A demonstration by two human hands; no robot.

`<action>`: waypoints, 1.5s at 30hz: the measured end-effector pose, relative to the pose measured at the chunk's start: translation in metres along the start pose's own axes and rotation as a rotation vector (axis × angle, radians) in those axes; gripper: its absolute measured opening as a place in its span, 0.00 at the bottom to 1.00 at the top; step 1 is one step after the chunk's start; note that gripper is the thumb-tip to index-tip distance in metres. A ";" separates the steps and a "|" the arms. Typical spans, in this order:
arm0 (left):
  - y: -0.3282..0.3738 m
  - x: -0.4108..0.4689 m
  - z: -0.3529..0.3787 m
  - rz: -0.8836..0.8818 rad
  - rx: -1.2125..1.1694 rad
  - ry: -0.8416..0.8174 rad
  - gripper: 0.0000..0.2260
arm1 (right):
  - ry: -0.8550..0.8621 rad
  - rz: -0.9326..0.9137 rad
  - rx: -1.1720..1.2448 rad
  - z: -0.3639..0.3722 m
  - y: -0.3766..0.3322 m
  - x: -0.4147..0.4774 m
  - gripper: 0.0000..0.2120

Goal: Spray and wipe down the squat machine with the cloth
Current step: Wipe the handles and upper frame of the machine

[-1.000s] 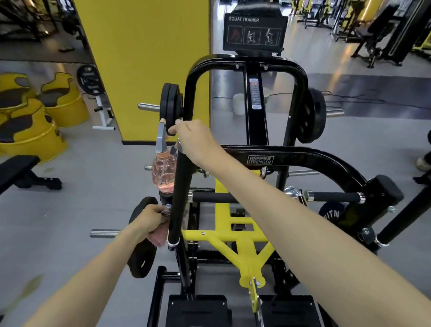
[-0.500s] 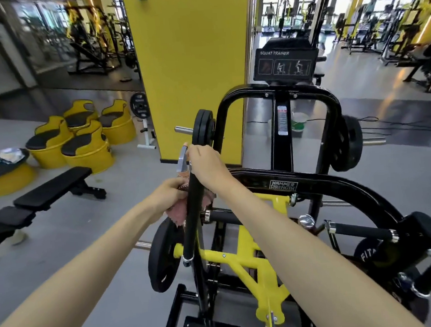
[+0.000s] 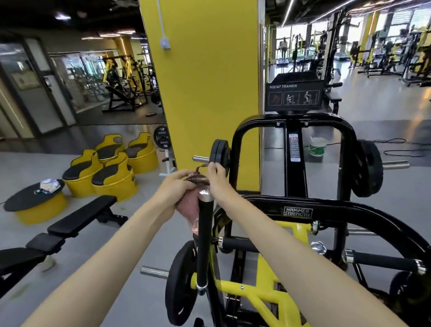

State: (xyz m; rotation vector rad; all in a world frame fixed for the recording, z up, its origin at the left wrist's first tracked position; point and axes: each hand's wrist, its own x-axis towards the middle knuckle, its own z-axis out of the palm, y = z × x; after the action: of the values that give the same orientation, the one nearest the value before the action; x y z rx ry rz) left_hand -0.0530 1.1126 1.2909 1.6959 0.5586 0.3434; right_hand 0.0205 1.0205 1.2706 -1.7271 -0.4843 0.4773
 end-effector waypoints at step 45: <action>-0.020 0.019 0.048 0.130 0.316 0.191 0.16 | 0.233 0.429 0.238 0.069 0.190 -0.008 0.08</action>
State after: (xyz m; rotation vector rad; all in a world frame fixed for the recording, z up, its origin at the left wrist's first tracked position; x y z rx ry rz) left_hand -0.0159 1.0859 1.2600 2.0229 0.6706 0.5373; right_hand -0.0128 1.0351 1.0717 -1.6276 0.1128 0.6012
